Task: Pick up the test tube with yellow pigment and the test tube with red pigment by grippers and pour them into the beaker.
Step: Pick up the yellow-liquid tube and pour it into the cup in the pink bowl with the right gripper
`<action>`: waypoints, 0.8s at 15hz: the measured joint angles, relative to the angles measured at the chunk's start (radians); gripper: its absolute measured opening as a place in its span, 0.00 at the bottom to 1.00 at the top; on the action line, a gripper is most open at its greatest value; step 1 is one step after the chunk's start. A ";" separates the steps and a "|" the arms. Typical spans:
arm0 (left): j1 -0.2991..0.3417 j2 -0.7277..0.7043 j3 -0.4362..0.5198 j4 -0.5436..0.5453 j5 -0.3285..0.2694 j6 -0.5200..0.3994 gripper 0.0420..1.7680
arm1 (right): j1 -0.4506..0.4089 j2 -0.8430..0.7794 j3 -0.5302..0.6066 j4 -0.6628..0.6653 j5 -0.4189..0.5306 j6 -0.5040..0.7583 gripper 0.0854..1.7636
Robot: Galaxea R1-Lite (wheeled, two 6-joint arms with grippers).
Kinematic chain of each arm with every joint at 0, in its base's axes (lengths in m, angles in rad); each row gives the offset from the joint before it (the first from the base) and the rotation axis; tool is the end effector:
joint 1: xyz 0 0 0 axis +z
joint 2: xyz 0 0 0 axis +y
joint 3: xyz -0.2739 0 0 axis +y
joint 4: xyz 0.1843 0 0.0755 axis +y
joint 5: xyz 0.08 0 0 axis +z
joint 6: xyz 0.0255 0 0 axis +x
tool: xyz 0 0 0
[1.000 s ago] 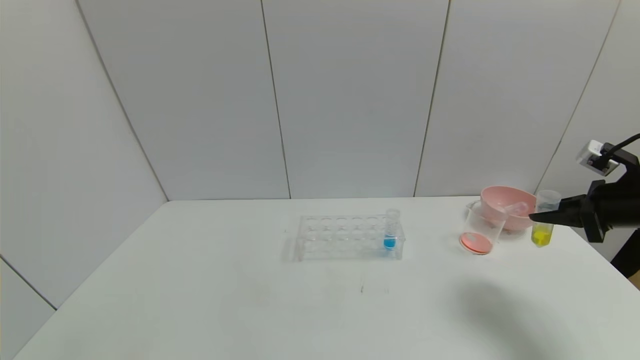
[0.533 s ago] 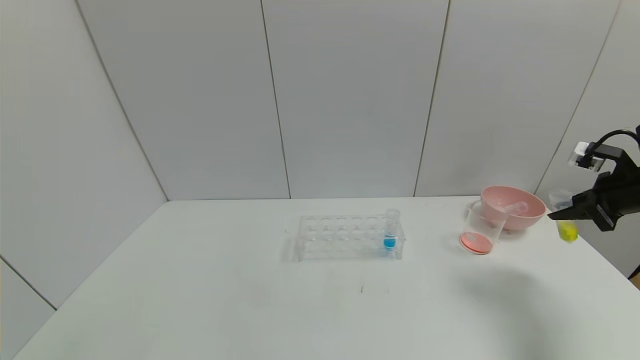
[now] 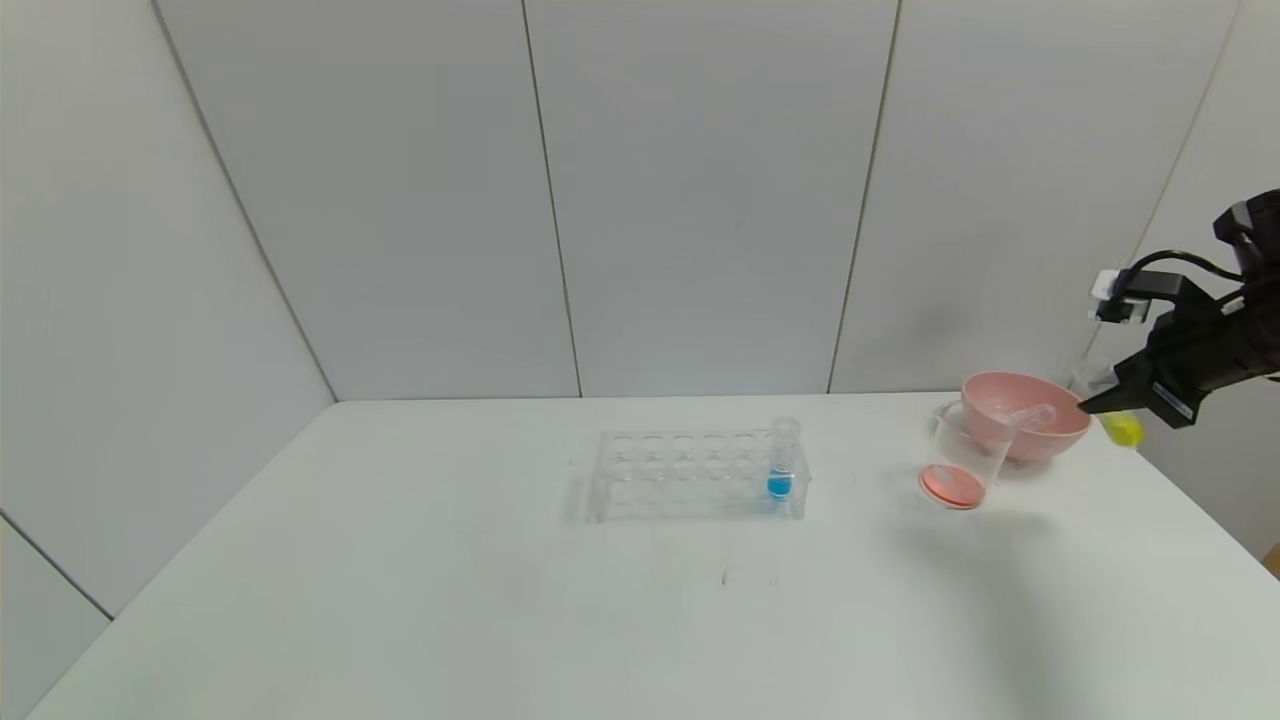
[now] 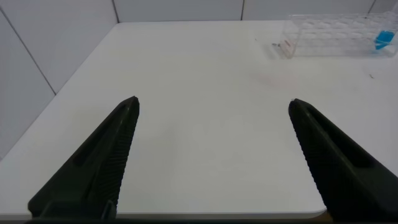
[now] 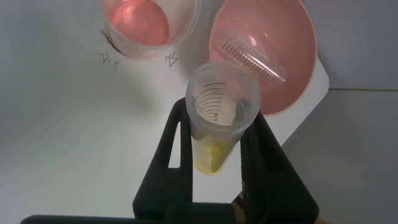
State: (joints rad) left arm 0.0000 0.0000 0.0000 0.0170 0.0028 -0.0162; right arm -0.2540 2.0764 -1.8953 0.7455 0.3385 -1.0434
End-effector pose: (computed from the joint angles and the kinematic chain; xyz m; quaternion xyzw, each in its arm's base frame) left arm 0.0159 0.0001 0.0737 -0.0081 0.0085 0.0015 0.9999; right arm 0.3796 -0.0898 0.1975 -0.3323 0.3517 0.2458 0.8399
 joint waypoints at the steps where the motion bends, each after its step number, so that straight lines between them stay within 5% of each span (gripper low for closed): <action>1: 0.000 0.000 0.000 0.000 0.000 0.000 0.97 | 0.009 0.018 -0.034 0.002 -0.019 -0.001 0.25; 12: 0.000 0.000 0.000 0.000 0.000 0.000 0.97 | 0.182 0.083 -0.105 -0.027 -0.298 -0.062 0.25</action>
State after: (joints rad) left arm 0.0000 0.0000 0.0000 0.0170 0.0028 -0.0166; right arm -0.0721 2.1589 -2.0006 0.7189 0.0404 -1.1057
